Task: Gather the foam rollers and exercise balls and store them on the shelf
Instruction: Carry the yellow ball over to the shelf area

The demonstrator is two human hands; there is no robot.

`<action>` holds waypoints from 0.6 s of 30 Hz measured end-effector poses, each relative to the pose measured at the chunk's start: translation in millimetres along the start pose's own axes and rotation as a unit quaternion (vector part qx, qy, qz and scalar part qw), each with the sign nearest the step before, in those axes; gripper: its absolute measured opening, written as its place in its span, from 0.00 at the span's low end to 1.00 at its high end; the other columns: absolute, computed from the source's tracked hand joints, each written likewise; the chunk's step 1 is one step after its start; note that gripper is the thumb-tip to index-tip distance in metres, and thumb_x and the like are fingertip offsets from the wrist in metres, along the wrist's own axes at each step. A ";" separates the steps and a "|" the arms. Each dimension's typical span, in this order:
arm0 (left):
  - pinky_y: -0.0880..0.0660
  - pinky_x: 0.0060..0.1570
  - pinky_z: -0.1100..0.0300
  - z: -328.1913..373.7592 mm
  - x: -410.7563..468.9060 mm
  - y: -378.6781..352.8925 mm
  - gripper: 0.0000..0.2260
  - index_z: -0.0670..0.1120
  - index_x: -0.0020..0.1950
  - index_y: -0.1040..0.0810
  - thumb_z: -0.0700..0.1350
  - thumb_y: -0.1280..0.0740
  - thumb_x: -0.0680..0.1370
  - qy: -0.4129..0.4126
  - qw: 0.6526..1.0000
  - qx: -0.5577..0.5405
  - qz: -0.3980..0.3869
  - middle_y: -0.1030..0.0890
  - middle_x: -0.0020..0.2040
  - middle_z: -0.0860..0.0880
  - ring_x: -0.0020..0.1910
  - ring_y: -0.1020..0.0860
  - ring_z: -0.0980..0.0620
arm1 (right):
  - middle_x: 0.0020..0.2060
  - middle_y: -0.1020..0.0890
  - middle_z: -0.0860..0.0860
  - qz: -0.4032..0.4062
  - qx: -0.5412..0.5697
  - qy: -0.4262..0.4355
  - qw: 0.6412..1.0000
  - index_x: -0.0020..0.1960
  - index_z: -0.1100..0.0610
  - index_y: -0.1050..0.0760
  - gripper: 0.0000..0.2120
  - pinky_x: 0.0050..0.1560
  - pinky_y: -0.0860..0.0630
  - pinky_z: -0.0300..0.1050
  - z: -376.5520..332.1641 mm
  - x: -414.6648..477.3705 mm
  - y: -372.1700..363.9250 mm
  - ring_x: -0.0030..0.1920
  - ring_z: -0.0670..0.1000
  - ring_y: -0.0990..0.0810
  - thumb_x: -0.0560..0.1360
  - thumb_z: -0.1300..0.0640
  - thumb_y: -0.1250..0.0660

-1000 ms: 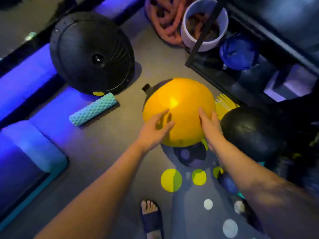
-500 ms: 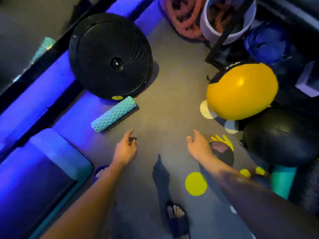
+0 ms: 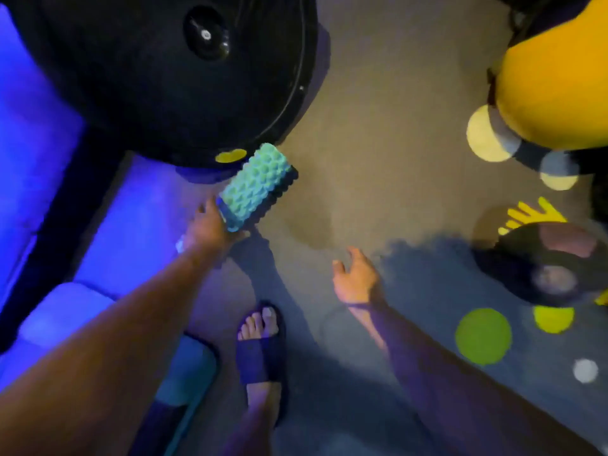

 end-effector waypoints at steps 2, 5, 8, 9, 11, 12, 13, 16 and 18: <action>0.27 0.63 0.40 -11.1 21.6 -6.8 0.49 0.40 0.79 0.41 0.53 0.18 0.67 0.021 0.999 0.046 0.006 0.29 0.70 0.33 0.69 0.27 0.31 | 0.53 0.19 0.62 0.030 0.063 -0.035 0.997 0.71 0.64 0.29 0.20 0.54 0.28 0.42 39.1 0.5 0.8 0.54 0.60 0.20 0.81 0.58 0.35; 0.25 0.59 0.40 -15.1 18.2 -17.7 0.39 0.34 0.67 0.31 0.49 0.18 0.65 0.047 0.991 0.122 -0.001 0.27 0.63 0.32 0.62 0.26 0.29 | 0.58 0.19 0.65 0.060 0.093 -0.084 0.990 0.70 0.64 0.27 0.24 0.60 0.28 0.49 102.4 -12.8 17.2 0.58 0.63 0.20 0.79 0.51 0.36; 0.21 0.53 0.44 8.6 -31.1 -36.3 0.39 0.34 0.64 0.28 0.54 0.18 0.63 0.081 0.995 0.060 -0.027 0.24 0.58 0.35 0.56 0.22 0.33 | 0.70 0.25 0.62 0.074 0.127 -0.147 0.978 0.75 0.62 0.32 0.23 0.66 0.33 0.47 150.1 -49.9 63.4 0.67 0.62 0.24 0.81 0.58 0.34; 0.18 0.46 0.48 30.0 -58.4 -39.4 0.36 0.35 0.61 0.26 0.54 0.18 0.64 0.083 0.995 0.017 -0.044 0.22 0.55 0.36 0.51 0.20 0.37 | 0.71 0.26 0.61 0.080 0.149 -0.167 0.971 0.75 0.62 0.32 0.24 0.65 0.35 0.45 159.8 -66.2 84.8 0.68 0.61 0.24 0.81 0.59 0.34; 0.22 0.27 0.60 87.7 -128.1 -54.6 0.19 0.40 0.51 0.24 0.48 0.20 0.71 0.080 0.983 -0.106 -0.126 0.20 0.44 0.40 0.36 0.22 0.46 | 0.70 0.25 0.60 0.074 0.180 -0.181 0.964 0.74 0.63 0.31 0.23 0.67 0.37 0.44 170.0 -95.5 121.3 0.68 0.59 0.25 0.81 0.56 0.34; 0.26 0.20 0.63 115.5 -163.9 -65.2 0.13 0.43 0.45 0.26 0.46 0.22 0.75 0.084 0.968 -0.142 -0.190 0.21 0.37 0.42 0.29 0.26 0.50 | 0.69 0.24 0.60 0.059 0.213 -0.179 0.959 0.71 0.63 0.29 0.25 0.69 0.34 0.46 172.1 -107.2 137.4 0.66 0.58 0.24 0.80 0.50 0.31; 0.27 0.20 0.61 145.8 -196.6 -71.6 0.13 0.43 0.41 0.27 0.45 0.24 0.76 0.077 0.950 -0.177 -0.243 0.23 0.31 0.43 0.24 0.28 0.51 | 0.66 0.22 0.58 0.050 0.274 -0.182 0.943 0.68 0.60 0.27 0.32 0.69 0.30 0.49 173.9 -118.8 153.7 0.64 0.57 0.23 0.74 0.39 0.28; 0.19 0.44 0.48 249.4 -269.3 -72.4 0.17 0.42 0.49 0.16 0.53 0.21 0.72 -0.045 0.936 -0.205 -0.282 0.14 0.42 0.39 0.40 0.15 0.44 | 0.61 0.19 0.43 -0.065 0.445 -0.171 0.876 0.66 0.43 0.27 0.37 0.62 0.20 0.53 174.1 -156.1 188.3 0.60 0.47 0.19 0.62 0.26 0.27; 0.21 0.60 0.42 325.7 -324.5 -79.4 0.18 0.45 0.58 0.15 0.57 0.24 0.76 -0.124 0.908 -0.203 -0.346 0.12 0.53 0.45 0.56 0.15 0.42 | 0.60 0.17 0.42 -0.135 0.513 -0.124 0.838 0.68 0.42 0.29 0.28 0.58 0.18 0.52 168.6 -178.7 217.4 0.60 0.46 0.18 0.71 0.41 0.25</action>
Point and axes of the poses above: each hand's wrist, its own x-axis towards the middle knuckle, its own y-axis out of the back of the hand, z = x × y, the point moved 8 cm from there along x, towards the middle knuckle
